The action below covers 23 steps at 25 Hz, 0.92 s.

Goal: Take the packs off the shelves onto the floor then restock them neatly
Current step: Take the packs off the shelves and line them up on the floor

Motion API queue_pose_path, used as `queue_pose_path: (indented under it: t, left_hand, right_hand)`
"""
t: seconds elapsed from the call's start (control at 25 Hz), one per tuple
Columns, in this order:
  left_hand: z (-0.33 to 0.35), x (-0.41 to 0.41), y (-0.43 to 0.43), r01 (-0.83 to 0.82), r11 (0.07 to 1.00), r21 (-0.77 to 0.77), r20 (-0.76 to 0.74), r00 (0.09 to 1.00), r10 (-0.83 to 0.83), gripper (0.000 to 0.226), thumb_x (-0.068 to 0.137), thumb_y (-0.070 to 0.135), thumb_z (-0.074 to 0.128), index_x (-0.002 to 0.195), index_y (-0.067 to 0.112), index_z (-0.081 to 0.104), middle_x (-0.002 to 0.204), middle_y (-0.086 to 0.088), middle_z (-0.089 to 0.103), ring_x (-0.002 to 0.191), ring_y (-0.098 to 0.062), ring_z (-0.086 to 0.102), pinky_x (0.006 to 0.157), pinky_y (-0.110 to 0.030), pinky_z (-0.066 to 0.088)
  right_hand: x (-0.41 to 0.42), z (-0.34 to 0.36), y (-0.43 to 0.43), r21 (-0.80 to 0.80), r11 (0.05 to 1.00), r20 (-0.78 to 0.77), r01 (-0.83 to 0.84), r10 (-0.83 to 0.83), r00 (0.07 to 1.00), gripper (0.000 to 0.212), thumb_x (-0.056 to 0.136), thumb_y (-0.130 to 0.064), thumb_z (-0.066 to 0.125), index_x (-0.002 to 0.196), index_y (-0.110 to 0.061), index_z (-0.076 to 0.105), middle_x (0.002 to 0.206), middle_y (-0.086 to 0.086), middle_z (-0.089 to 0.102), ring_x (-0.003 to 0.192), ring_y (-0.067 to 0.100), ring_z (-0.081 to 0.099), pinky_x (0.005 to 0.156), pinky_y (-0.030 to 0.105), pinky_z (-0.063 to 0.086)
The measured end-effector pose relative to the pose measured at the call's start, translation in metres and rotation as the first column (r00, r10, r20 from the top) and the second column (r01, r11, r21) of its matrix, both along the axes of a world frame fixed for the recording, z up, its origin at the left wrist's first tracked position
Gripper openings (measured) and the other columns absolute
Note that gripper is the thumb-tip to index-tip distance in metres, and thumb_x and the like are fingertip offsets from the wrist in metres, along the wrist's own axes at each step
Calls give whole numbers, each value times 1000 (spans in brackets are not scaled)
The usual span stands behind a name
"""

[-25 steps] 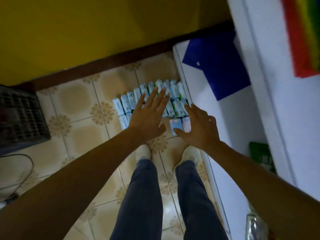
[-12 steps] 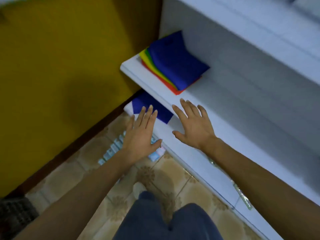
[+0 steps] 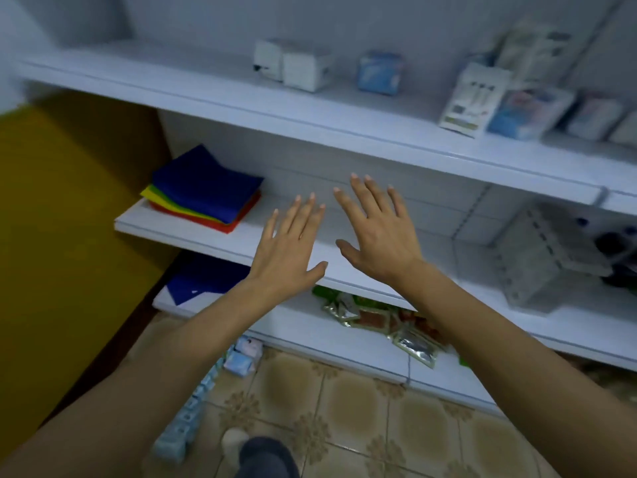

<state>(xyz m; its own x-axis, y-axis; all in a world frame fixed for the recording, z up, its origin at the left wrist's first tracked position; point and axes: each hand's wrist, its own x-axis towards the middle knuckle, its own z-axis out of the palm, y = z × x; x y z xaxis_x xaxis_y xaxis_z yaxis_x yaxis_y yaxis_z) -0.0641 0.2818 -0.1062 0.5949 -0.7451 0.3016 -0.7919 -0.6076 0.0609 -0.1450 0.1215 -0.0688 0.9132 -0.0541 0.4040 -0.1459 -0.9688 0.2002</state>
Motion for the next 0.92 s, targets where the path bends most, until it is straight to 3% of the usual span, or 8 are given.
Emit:
queue_pose_path:
  t: [0.2, 0.48, 0.72, 0.92]
  left_hand:
    - [31, -56, -54, 140, 987, 73, 117, 982, -148, 89, 92, 48, 47, 153, 18, -10, 161, -4, -11, 149, -22, -7, 119, -45, 3]
    - [43, -60, -85, 286, 936, 208, 126, 941, -315, 81, 94, 45, 45, 154, 17, -1, 162, -2, 6, 148, -19, 10, 119, -37, 10]
    - [51, -23, -117, 283, 957, 61, 96, 953, -288, 80, 93, 42, 49, 154, 17, 4, 162, -1, 3, 149, -18, 4, 120, -38, 9]
    - [86, 56, -176, 230, 953, -196, 72, 973, -220, 76, 91, 41, 55, 152, 17, 17, 161, -3, 14, 148, -20, 12, 117, -36, 13]
  right_hand:
    - [-88, 13, -43, 61, 983, 29, 172, -174, 984, 76, 85, -42, 63, 148, -18, 30, 158, 13, 21, 145, 31, 20, 114, 52, 17]
    - [-125, 25, -70, 89, 961, 32, 261, -265, 964, 74, 91, -40, 58, 151, -18, 21, 159, 12, 14, 147, 29, 14, 116, 48, 13]
    - [-95, 33, -100, 90, 961, 12, 263, -265, 964, 74, 90, -41, 60, 150, -16, 25, 159, 14, 17, 146, 31, 18, 116, 49, 16]
    - [-21, 52, -141, 76, 972, 136, 222, -231, 963, 74, 78, -36, 74, 141, -12, 43, 147, 18, 41, 135, 36, 40, 108, 52, 31]
